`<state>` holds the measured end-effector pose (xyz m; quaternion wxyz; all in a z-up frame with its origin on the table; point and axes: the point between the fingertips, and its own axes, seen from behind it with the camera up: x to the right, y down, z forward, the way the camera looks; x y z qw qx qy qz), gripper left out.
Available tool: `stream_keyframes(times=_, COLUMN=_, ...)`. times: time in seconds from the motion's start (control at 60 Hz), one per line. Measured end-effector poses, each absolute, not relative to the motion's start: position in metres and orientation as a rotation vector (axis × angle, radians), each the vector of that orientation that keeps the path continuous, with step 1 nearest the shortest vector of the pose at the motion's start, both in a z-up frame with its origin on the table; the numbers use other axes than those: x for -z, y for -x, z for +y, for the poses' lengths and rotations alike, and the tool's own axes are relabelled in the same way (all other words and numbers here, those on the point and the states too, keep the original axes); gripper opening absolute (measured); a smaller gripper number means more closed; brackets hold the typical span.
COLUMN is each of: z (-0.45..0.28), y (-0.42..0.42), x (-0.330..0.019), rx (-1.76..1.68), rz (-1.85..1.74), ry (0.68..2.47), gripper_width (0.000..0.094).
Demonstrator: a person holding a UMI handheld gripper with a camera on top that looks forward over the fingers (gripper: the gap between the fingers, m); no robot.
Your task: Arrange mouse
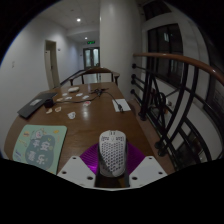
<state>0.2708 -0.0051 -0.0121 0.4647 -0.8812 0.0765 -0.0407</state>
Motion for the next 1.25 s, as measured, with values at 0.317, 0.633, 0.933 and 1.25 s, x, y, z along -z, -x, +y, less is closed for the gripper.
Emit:
stream_keyframes(times=0.317, z=0.002, y=-0.104, x=-0.147, rx=0.011, rz=0.115, ry=1.92, gripper_width=0.0339)
stream_keyframes(times=0.633, z=0.004, y=0.008, x=-0.006, rx=-0.021, rz=-0.007, ry=2.186, gripper_width=0.0349)
stream_keyframes(times=0.933, z=-0.012, y=0.01, x=0.015, rx=-0.039, rz=-0.094, ry=2.266, gripper_width=0.0598)
stream_keyframes(times=1.25, z=-0.12, y=-0.045, x=-0.04, rx=-0.067, rz=-0.277, ry=2.276, gripper_width=0.0821)
